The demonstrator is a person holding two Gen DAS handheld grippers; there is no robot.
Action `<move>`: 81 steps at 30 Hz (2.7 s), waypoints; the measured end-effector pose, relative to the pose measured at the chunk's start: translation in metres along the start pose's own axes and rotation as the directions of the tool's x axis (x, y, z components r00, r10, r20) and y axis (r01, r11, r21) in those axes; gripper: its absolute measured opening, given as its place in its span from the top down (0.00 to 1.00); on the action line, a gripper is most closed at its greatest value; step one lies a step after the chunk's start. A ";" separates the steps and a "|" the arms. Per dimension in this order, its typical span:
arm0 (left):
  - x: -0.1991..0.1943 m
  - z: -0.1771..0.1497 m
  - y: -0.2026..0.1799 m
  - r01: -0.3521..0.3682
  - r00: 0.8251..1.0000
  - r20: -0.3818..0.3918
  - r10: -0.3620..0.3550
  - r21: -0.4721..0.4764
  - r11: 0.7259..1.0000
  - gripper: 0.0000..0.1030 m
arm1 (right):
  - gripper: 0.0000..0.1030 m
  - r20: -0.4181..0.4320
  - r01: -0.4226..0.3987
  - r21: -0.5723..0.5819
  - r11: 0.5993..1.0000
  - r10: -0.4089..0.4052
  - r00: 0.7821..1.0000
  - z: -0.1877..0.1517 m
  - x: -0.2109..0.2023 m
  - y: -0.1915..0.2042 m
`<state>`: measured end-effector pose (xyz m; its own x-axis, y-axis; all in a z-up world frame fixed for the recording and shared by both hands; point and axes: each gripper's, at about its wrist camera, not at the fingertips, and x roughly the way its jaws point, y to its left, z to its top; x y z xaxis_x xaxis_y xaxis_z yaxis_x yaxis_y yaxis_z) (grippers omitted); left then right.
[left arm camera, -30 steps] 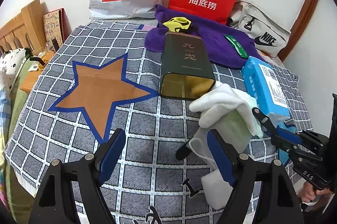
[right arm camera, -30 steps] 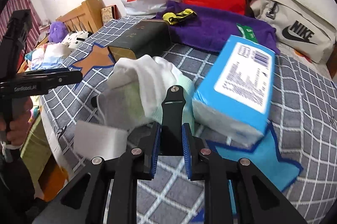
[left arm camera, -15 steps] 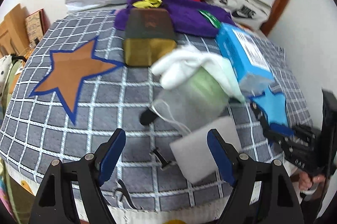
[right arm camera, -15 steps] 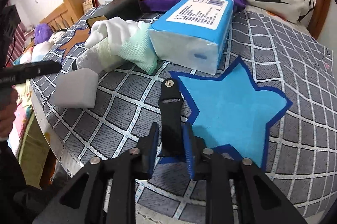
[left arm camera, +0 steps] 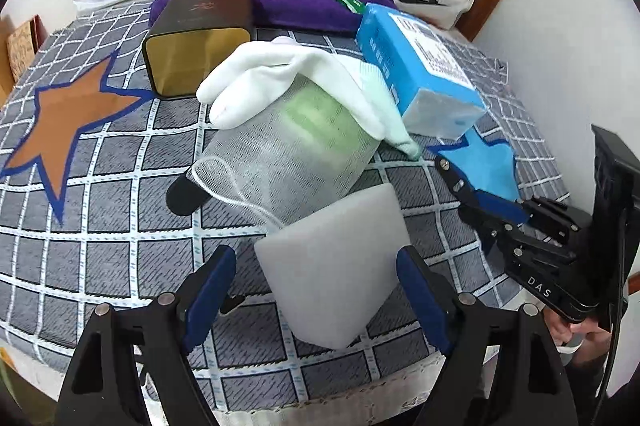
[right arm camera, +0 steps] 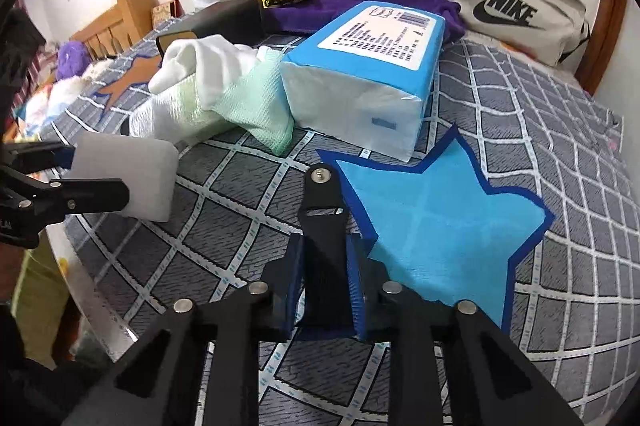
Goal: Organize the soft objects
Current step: 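Reach the left tool to the white foam block and grasp it, then carry the white foam block onto the purple towel and open the left tool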
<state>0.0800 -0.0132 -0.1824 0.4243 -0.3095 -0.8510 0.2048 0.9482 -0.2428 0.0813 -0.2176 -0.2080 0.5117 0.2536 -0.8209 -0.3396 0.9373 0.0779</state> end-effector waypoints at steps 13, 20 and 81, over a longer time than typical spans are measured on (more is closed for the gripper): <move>-0.027 0.007 0.000 0.068 0.993 0.093 -0.071 0.028 0.997 0.59 | 0.80 0.015 -0.035 0.039 0.999 0.034 0.999 0.004 -0.013 -0.004; -0.043 0.016 0.003 0.045 0.991 0.130 -0.046 0.011 0.999 0.59 | 0.80 0.044 -0.048 0.046 0.998 0.046 0.998 0.012 -0.028 -0.003; -0.041 0.211 0.067 -0.063 0.970 0.228 0.086 -0.104 0.993 0.59 | 0.80 0.204 -0.026 0.058 0.998 0.014 0.979 0.236 -0.013 -0.056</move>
<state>0.2622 0.0479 -0.0657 0.6298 -0.2354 -0.7403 0.0846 0.9681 -0.2358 0.2796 -0.2167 -0.0685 0.6571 0.3098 -0.6872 -0.3065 0.9427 0.1319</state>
